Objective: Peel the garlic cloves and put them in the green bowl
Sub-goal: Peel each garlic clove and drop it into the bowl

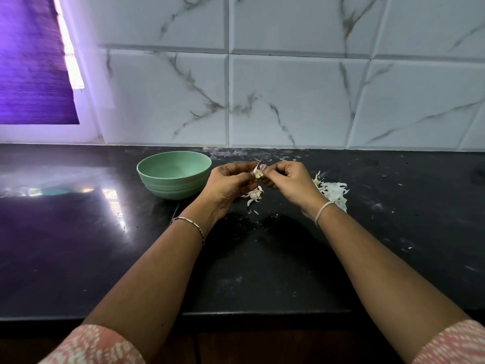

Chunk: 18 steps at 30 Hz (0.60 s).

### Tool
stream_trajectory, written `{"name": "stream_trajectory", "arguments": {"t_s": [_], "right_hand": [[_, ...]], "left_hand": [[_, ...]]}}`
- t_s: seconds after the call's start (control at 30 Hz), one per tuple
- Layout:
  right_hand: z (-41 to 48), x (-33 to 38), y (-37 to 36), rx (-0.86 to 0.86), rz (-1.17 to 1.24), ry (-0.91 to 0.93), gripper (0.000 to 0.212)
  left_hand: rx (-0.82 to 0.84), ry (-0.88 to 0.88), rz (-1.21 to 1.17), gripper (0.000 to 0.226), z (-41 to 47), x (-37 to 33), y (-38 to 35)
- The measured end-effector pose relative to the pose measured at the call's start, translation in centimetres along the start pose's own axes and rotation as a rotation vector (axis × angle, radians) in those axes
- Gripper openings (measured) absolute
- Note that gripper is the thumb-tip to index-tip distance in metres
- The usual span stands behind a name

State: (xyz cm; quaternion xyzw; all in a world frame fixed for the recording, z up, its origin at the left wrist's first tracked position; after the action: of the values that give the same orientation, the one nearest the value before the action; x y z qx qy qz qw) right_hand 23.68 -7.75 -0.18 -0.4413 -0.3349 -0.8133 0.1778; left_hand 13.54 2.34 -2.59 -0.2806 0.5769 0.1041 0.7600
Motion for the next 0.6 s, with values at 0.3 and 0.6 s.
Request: {"name": "stream_trajectory", "arguments": {"t_s": [0.3, 0.6], "right_hand": [[-0.06, 0.60, 0.57, -0.047, -0.084, 0.053, 0.010], [-0.37, -0.02, 0.01, -0.011, 0.129, -0.055, 0.013]], "left_hand": [[0.043, 0.014, 0.017, 0.016, -0.05, 0.29, -0.31], [0.044, -0.019, 0.148, 0.016, -0.02, 0.07, -0.67]]}}
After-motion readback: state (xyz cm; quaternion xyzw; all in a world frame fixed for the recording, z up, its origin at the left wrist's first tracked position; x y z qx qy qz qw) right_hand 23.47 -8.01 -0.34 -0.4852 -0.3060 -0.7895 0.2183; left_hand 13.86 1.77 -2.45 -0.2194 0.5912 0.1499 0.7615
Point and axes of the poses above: each hand's wrist, its own z-axis towards the middle knuckle, its own y-axis out of the back of the hand, x = y × z, the point moved 9 cm from there along z, towards the middle knuckle, and after that the axes turned 4 degrees about x, right-handed, at the moved point
